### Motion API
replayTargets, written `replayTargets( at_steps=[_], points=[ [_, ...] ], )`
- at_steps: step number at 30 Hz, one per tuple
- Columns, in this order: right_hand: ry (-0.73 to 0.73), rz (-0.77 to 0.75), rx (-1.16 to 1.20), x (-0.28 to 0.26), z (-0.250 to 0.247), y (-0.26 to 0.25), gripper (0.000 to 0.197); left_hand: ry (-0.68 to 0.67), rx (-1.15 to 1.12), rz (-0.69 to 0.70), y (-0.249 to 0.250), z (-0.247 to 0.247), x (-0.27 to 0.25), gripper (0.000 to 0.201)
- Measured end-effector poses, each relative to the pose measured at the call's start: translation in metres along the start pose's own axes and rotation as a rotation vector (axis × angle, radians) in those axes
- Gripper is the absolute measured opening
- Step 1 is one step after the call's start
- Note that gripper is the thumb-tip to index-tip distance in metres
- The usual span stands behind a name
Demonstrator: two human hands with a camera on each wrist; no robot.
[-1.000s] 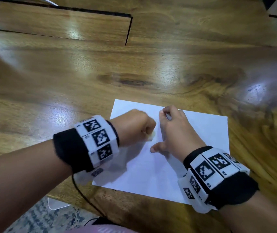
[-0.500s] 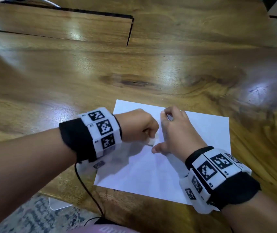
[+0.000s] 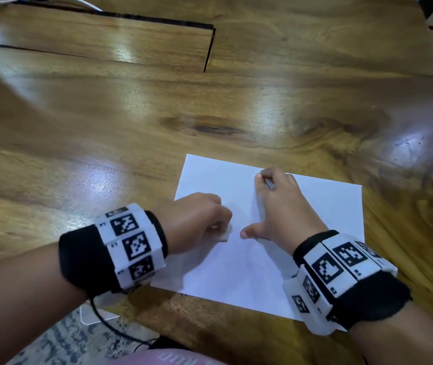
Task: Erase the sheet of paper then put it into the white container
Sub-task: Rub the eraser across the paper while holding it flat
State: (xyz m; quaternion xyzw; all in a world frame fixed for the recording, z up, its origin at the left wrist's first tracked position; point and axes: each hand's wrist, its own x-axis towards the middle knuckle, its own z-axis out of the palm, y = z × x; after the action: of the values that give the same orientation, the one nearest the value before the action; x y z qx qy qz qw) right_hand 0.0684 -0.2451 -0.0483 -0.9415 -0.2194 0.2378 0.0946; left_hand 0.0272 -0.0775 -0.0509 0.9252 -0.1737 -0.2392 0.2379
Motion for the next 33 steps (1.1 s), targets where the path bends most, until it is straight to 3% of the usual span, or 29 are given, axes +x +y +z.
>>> replayTargets(
  at_steps=[2,5,8,11,13,15,18,21,24,27,30,33],
  points=[
    [-0.005,-0.012,0.006,-0.001,0.000,0.001,0.108,0.051,-0.043,-0.071,-0.005,-0.015,0.008,0.006],
    [-0.042,-0.024,-0.026,-0.004,0.001,-0.002,0.111,0.249,-0.069,-0.198,-0.018,-0.036,0.028,0.019],
    [-0.058,-0.022,-0.104,-0.003,0.003,-0.006,0.116,0.317,0.003,-0.211,-0.017,-0.045,0.047,0.022],
    [-0.070,-0.006,-0.124,-0.002,0.005,-0.007,0.118,0.304,0.017,-0.190,-0.010,-0.035,0.045,0.013],
    [-0.075,-0.008,-0.129,-0.001,0.005,-0.007,0.118,0.278,0.002,-0.106,-0.010,-0.018,0.020,0.006],
    [-0.070,-0.011,-0.134,-0.001,0.005,-0.006,0.118,0.182,-0.024,-0.011,-0.009,-0.002,-0.010,0.012],
    [-0.076,-0.005,-0.131,-0.002,0.005,-0.007,0.118,0.019,-0.019,0.009,-0.012,0.003,-0.025,0.016],
    [-0.074,-0.007,-0.140,-0.001,0.005,-0.008,0.118,0.145,0.035,-0.046,-0.012,-0.020,0.005,0.005],
    [-0.081,-0.001,-0.128,-0.001,0.005,-0.007,0.118,0.265,0.039,-0.117,-0.009,-0.034,0.042,0.016],
    [-0.088,-0.001,-0.120,-0.001,0.004,-0.007,0.118,0.243,0.026,-0.122,-0.006,-0.018,0.034,0.009],
    [-0.085,-0.007,-0.125,-0.002,0.005,-0.006,0.118,0.177,-0.016,0.013,-0.007,0.005,-0.004,0.011],
    [-0.079,-0.013,-0.118,-0.002,0.005,-0.008,0.118,0.075,0.021,0.049,-0.010,0.011,-0.021,0.009]
  ],
)
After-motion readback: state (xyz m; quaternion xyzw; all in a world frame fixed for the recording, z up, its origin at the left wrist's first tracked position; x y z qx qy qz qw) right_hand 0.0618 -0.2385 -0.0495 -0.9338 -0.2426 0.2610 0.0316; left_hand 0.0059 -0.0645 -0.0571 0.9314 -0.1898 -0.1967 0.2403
